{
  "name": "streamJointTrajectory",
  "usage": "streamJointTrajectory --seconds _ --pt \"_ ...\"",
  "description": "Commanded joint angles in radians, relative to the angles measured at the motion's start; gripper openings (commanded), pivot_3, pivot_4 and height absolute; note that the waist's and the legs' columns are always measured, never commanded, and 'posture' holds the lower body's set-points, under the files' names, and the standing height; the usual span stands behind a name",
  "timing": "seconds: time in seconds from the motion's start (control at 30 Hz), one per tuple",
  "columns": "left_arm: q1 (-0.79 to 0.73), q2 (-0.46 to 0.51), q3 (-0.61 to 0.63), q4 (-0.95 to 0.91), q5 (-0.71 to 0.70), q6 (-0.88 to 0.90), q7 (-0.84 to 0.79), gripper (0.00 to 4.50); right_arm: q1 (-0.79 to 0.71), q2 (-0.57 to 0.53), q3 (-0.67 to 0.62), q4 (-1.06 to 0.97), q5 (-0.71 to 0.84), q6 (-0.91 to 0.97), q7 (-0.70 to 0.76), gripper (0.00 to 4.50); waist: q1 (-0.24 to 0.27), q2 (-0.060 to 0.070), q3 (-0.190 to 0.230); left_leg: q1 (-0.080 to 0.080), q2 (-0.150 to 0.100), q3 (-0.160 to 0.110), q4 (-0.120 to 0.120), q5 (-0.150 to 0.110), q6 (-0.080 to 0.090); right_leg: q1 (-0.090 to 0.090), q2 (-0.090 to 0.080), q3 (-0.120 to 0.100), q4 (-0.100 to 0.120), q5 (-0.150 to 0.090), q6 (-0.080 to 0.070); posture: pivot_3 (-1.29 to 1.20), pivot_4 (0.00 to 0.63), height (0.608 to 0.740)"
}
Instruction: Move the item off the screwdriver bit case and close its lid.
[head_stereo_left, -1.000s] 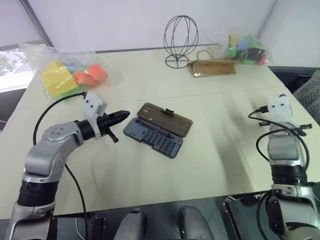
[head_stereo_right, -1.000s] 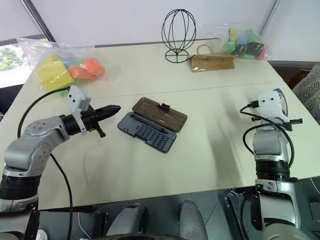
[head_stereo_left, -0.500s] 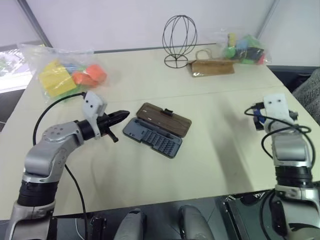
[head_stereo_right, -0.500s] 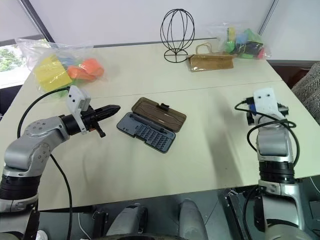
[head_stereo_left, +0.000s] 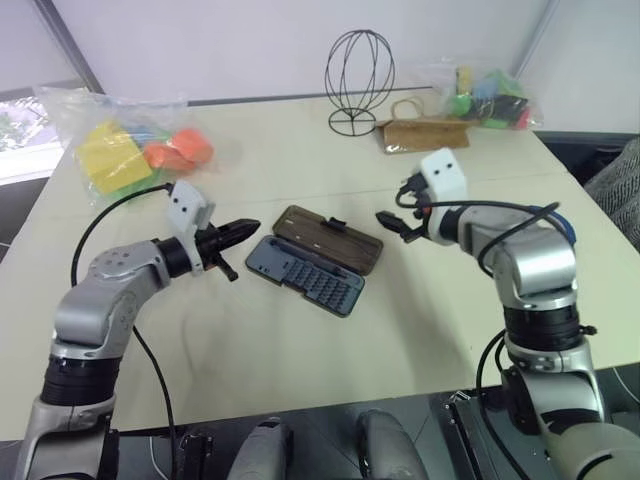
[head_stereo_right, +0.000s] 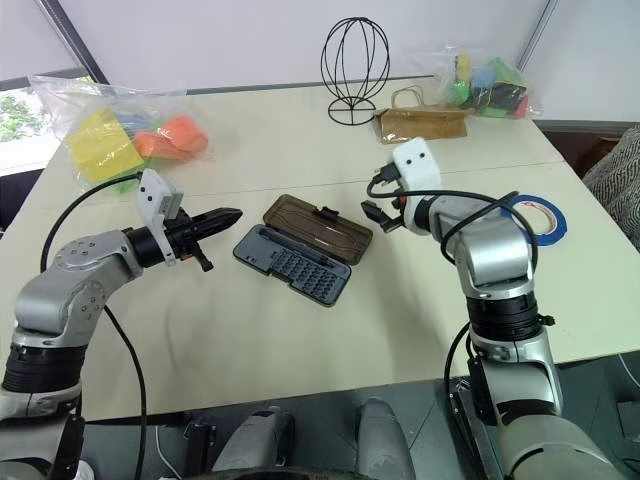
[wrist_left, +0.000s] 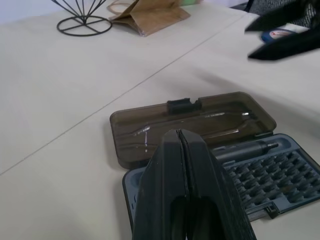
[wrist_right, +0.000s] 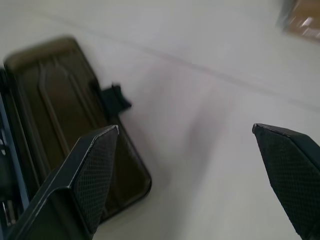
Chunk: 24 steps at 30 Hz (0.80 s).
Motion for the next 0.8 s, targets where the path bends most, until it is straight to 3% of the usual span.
streamJointTrajectory --seconds 0.03,0.57,0.67,0.8 --pt "0.004 0.011 0.023 -0.02 0.007 -0.016 0.001 0.0 0.01 0.015 0.015 0.019 0.003 -0.055 -0.008 4.47 -0.004 0.0 0.0 0.0 0.0 0.0 0.0 0.0 0.0 0.0 0.0 0.0 0.0 0.0 0.0 0.0 0.15 0.74" --pt "0.077 0.021 0.042 -0.092 -0.015 0.012 0.026 0.0 0.058 0.065 0.115 0.142 -0.036 -0.19 -0.051 4.47 -0.007 0.0 0.0 0.0 0.0 0.0 0.0 0.0 0.0 -0.001 0.0 0.0 0.001 0.0 0.0 0.0 0.15 0.74" --pt "0.08 0.022 0.048 -0.102 -0.017 0.017 0.033 0.0 0.06 0.069 0.13 0.161 -0.044 -0.209 -0.047 3.64 -0.008 0.0 0.0 0.0 0.0 0.0 0.0 0.0 0.0 -0.001 0.0 0.0 0.001 0.0 0.0 0.0 0.15 0.74" --pt "0.079 0.031 0.065 -0.115 -0.036 0.031 0.028 0.0 0.045 0.074 0.139 0.199 -0.046 -0.23 -0.037 1.74 -0.008 0.0 0.0 0.0 0.0 0.0 0.0 0.0 0.0 -0.001 0.0 0.0 0.001 0.0 0.0 0.0 0.15 0.74"
